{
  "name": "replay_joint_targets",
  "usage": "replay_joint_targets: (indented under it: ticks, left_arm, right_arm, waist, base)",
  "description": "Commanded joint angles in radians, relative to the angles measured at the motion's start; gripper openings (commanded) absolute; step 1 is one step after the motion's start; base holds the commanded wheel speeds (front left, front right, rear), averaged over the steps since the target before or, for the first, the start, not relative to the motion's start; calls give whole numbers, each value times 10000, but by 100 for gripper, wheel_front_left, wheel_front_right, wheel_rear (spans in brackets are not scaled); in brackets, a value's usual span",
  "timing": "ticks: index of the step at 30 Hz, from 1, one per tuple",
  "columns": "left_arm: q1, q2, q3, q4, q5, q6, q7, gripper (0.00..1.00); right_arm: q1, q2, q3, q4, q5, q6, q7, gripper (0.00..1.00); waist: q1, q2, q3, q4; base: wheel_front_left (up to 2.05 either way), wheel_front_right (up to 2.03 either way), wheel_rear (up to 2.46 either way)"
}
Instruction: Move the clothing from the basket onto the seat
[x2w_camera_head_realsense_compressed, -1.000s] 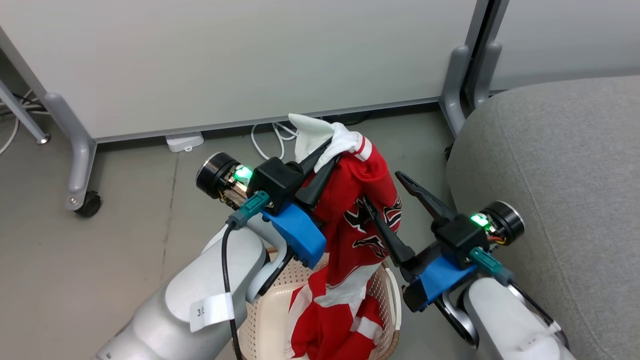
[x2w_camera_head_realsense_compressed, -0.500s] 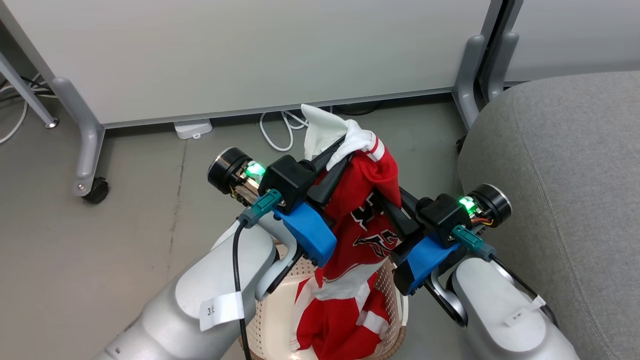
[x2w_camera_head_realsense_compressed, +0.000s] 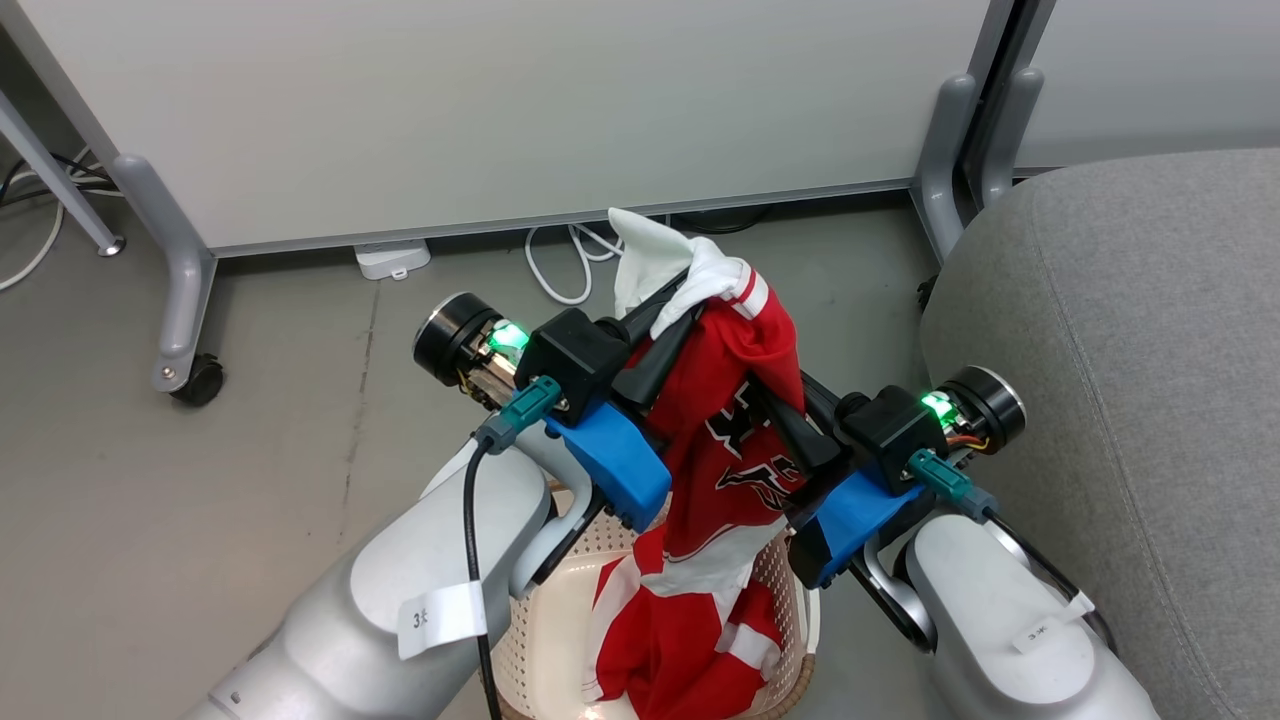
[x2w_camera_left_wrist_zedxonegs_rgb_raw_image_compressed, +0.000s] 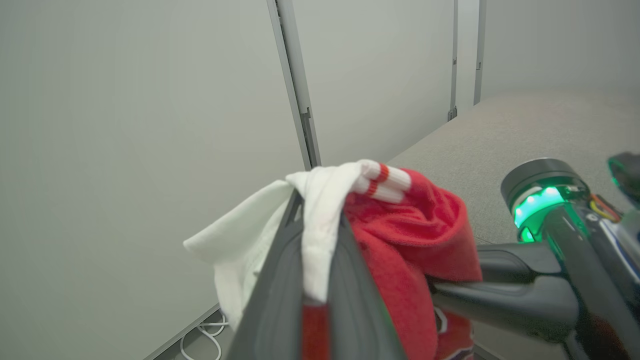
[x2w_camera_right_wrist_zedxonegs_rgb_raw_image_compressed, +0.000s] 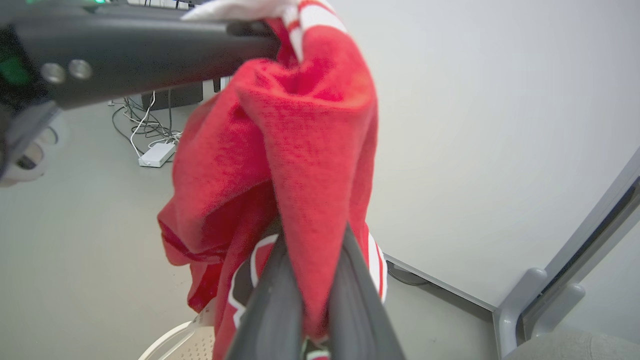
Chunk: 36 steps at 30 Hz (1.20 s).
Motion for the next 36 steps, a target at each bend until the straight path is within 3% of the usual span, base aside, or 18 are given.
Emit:
replay_joint_targets:
  ticks: [1, 13, 14, 15, 36]
  left_arm:
    - [-106, 2, -31, 28, -46, -8, -76, 0]
    - [-117, 28, -93, 111, -51, 49, -99, 2]
    - [-111, 28, -96, 121, -53, 65, -104, 37]
    - [-113, 27, -101, 135, -48, 83, -108, 100]
    - [105, 190, -105, -7, 75, 271, -211, 100]
  right_arm:
    - [112, 22, -32, -67, 83, 1, -35, 0]
    - [163, 52, -54, -128, 139, 1, -35, 0]
    - [164, 53, -55, -134, 149, 1, -35, 0]
    - [164, 52, -64, -142, 156, 1, -35, 0]
    - [623, 149, -1025, -711, 284, 1, -36, 0]
  waist:
    - [-1, 0, -3, 4]
    - [-1, 0, -9, -6]
    - [-1, 0, -7, -5]
    - [-1, 0, 2, -2]
    - [-1, 0, 161, -272]
  base:
    - [0, 0, 0]
    - [0, 0, 0]
    - [0, 0, 0]
    - [0, 0, 0]
    - [0, 0, 0]
